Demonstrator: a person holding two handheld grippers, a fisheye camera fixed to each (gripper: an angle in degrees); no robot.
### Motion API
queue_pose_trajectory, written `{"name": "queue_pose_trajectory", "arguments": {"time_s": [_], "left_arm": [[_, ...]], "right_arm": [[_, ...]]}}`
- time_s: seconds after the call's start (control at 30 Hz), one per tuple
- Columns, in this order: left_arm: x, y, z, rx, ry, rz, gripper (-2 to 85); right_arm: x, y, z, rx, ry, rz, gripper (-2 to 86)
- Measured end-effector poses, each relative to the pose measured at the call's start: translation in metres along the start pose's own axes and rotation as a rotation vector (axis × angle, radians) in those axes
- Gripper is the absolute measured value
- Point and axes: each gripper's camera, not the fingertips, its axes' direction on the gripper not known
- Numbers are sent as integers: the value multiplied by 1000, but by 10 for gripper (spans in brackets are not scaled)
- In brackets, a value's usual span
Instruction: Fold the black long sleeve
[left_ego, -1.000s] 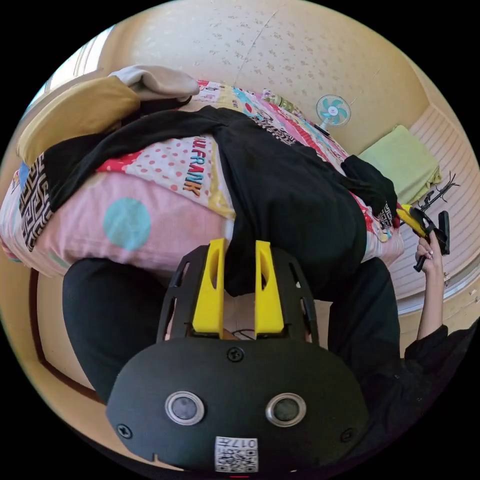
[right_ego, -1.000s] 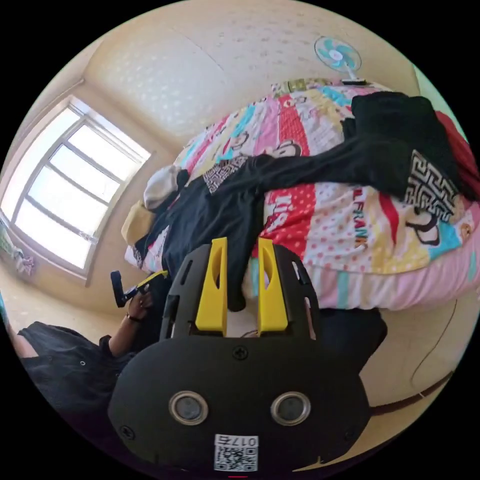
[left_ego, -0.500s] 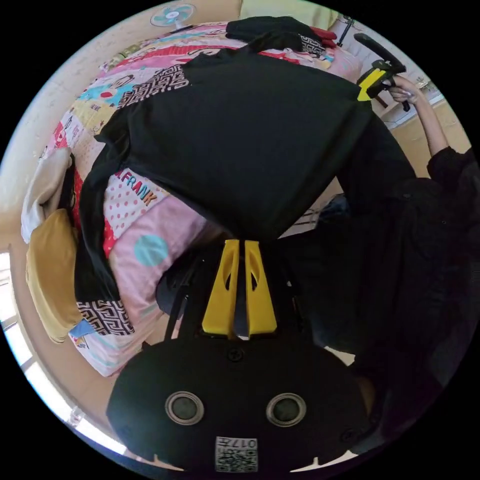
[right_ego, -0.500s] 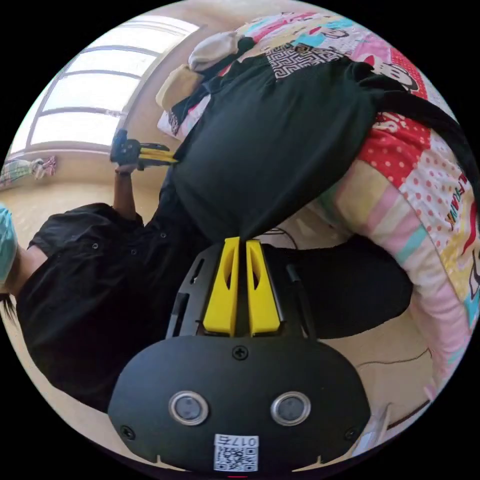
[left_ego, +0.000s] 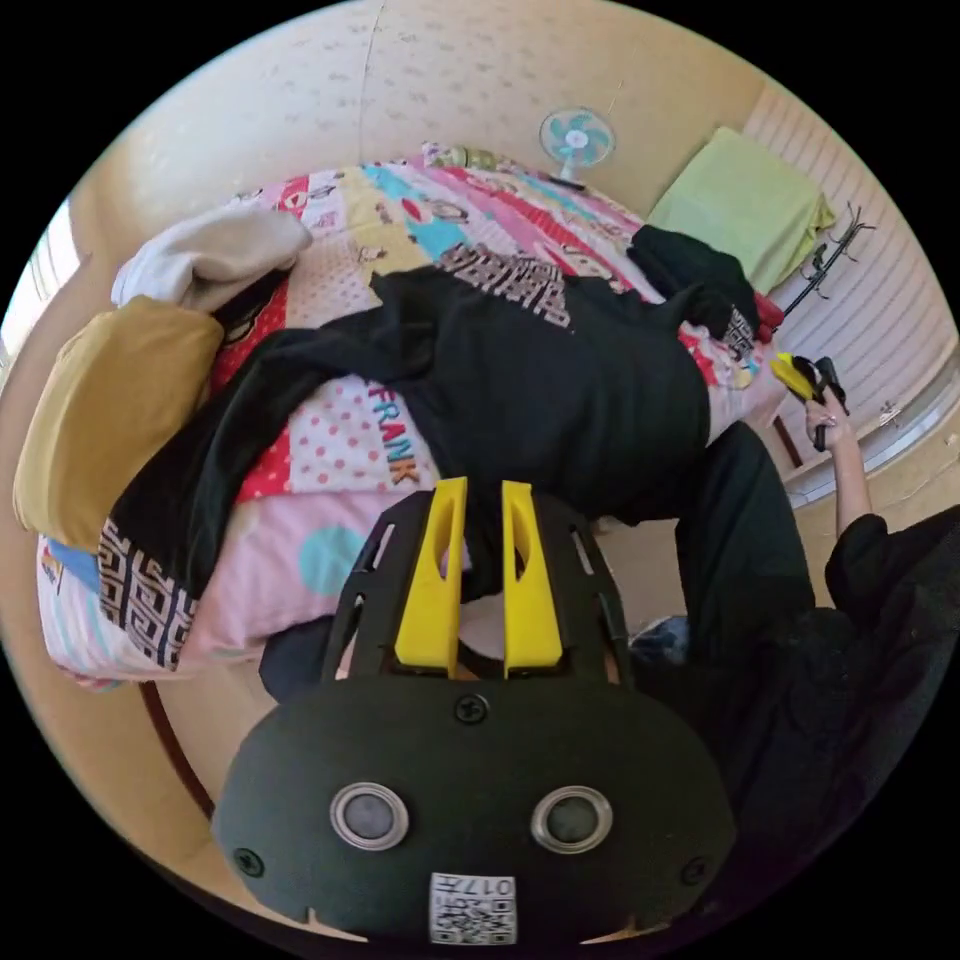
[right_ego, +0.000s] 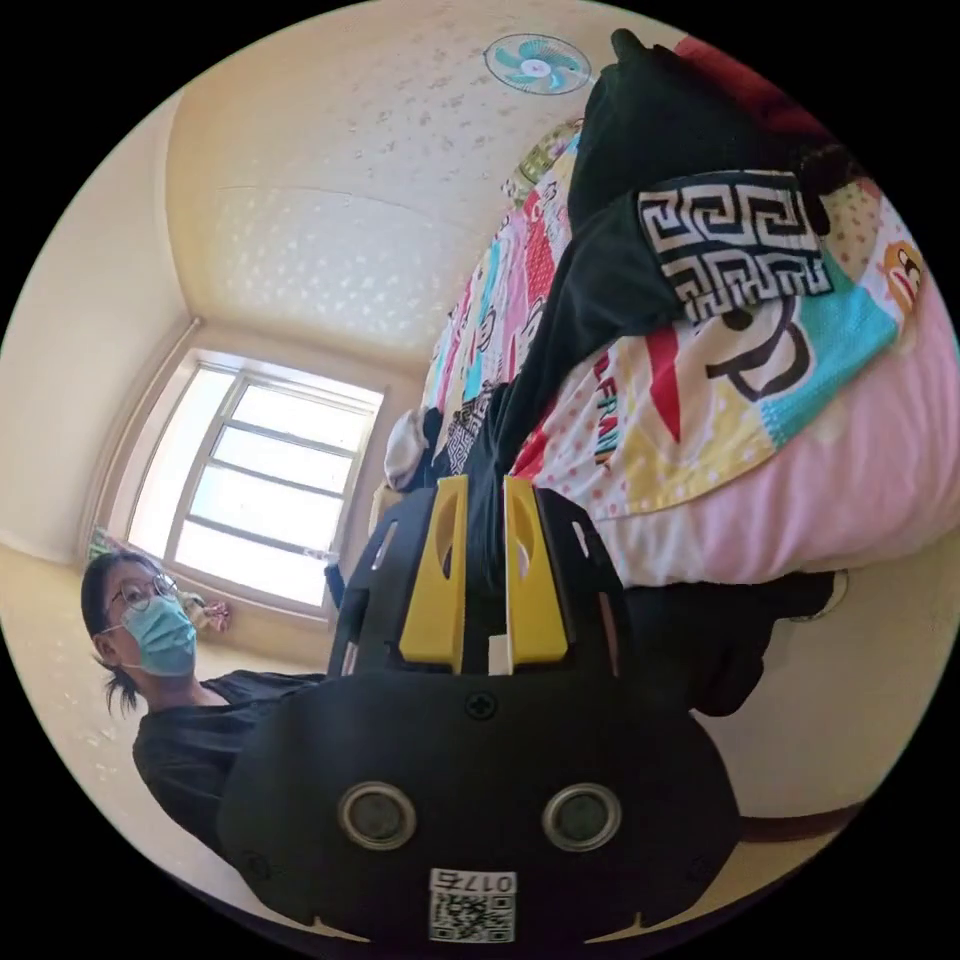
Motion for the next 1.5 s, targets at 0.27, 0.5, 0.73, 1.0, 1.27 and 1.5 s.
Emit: {"name": "queue_pose_trajectory", "arguments": {"time_s": [0.27,0.5,0.73,1.0,1.27,1.5], "left_arm": [[-89,-2,114,249,543,-371,-6],[-90,10,75,276,538,-249,-10],[-103,20,48,301,594,-212,-10],[-108,28,26,312,606,-203,-10],[-110,36,12,320,623,-194,-10],[-109,42,4,321,633,-200,-10]], "right_arm": [[-15,-53,-23,300,264,-14,117],[-83,-41,3,644,636,-275,128],[-57,-187,94,82,1312,-191,62],[-136,-163,65,120,1439,-500,13],[-122,-195,-26,89,1431,-329,13],[8,-179,-73,54,1373,-29,66]]}}
